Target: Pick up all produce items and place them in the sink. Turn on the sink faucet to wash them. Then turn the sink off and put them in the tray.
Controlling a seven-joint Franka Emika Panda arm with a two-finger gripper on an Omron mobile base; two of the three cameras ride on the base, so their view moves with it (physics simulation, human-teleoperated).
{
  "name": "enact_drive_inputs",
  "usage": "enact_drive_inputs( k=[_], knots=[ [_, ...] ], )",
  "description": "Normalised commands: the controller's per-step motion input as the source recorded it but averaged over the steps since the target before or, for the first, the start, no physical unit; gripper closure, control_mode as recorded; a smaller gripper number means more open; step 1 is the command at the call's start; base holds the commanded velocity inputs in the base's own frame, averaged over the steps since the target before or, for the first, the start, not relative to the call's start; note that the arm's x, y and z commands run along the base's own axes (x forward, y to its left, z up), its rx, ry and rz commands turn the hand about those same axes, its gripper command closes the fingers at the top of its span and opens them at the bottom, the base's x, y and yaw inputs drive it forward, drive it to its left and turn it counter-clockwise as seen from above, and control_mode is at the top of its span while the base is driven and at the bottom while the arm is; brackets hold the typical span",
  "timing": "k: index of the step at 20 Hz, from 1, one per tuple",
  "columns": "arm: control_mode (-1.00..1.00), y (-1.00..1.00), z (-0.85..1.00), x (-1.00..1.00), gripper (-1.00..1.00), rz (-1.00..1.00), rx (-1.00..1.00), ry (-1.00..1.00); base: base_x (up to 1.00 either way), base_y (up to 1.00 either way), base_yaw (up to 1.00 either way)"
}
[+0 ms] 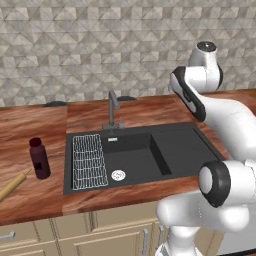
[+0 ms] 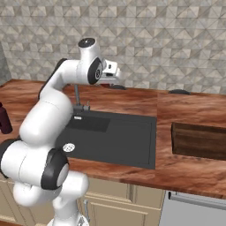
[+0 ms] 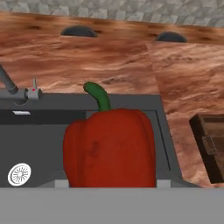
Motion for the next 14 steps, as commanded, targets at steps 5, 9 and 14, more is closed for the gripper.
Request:
enact_drive_inputs(
  k=[5, 9, 14],
  knots=[
    [-1.0, -1.0, -0.25, -0.53, 1.0, -0.14, 0.02, 0.0, 0.0, 0.0, 0.0],
    [-1.0, -1.0, -0.38, -0.44, 1.0, -0.16, 0.0, 0.0, 0.0, 0.0, 0.0],
    [-1.0, -1.0, -0.4, -0.03, 1.0, -0.17, 0.0, 0.0, 0.0, 0.0, 0.0]
  ],
)
